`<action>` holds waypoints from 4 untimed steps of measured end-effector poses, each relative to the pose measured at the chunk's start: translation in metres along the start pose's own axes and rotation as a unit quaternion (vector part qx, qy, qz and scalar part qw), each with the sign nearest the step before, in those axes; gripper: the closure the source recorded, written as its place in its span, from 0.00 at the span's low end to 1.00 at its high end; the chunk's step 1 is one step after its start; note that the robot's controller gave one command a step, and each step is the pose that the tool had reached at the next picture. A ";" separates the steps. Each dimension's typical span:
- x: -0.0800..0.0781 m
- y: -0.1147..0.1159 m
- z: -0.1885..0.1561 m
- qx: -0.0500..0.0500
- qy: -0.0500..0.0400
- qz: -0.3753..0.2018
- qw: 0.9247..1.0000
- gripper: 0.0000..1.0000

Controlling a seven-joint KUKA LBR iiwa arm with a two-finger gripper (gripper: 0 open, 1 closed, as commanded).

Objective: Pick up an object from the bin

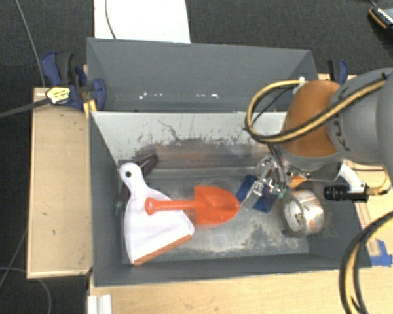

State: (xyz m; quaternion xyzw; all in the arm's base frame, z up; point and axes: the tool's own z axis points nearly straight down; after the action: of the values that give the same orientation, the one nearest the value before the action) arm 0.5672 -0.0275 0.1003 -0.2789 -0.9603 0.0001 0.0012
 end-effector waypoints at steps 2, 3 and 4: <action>-0.004 0.000 0.030 -0.002 -0.003 0.045 0.999 1.00; -0.004 0.000 0.030 -0.002 -0.003 0.045 0.999 1.00; -0.001 -0.002 0.016 0.001 0.001 0.044 0.999 1.00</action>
Offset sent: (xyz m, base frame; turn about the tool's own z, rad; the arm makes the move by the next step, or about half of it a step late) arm 0.0025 -0.0019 -0.0303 0.0935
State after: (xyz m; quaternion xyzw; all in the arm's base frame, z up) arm 0.5670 -0.0295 0.0840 -0.3210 -0.9471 0.0005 0.0023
